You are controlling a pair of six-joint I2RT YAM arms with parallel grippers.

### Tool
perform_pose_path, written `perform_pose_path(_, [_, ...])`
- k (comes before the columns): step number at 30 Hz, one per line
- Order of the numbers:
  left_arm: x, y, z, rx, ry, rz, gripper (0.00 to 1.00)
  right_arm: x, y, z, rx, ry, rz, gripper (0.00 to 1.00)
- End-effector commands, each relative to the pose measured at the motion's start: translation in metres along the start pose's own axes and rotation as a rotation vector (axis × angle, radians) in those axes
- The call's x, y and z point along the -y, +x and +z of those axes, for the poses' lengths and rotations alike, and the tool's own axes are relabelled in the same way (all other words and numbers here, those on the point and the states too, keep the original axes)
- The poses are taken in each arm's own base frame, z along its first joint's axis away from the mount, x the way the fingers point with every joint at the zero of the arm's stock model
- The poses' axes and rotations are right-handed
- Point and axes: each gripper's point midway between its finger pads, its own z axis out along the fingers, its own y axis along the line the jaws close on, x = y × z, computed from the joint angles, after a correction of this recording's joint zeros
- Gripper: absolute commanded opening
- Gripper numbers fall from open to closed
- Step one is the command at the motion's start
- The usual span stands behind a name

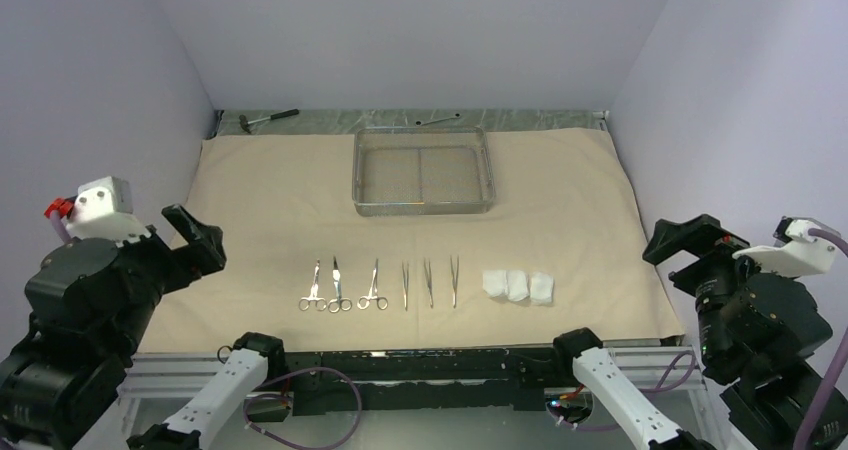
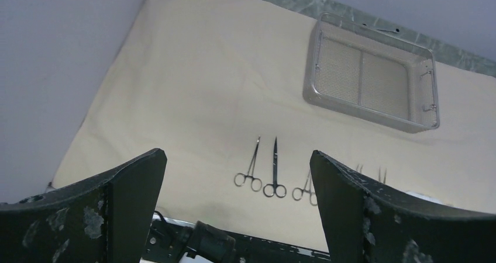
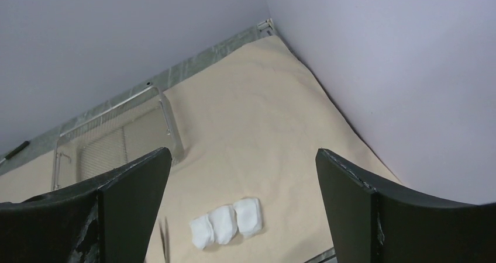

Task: Open and lay out the surgical kit
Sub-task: Reset both arms

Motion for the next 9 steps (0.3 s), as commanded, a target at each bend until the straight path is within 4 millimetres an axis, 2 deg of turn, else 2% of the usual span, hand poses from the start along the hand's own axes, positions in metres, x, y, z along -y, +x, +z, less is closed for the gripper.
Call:
perform_pose_path(1, [-0.0119,-0.0035,-0.0072,0.028,-0.037,0.04,1.0,-0.0002,0.0055,-0.0013,-0.003,-0.017,0.008,1.0])
perform_pose_path(5, [-0.0093,-0.0042,-0.0081,0.028,-0.019,0.051,0.99,0.0017,0.0011,-0.0039,0.036,-0.022,0.052,1.0])
perform_pose_path(9, [-0.0096,-0.0003,-0.0081,0.025,-0.012,0.057,1.0,0.0027,0.0056,-0.001,0.037,-0.012,0.059,1.0])
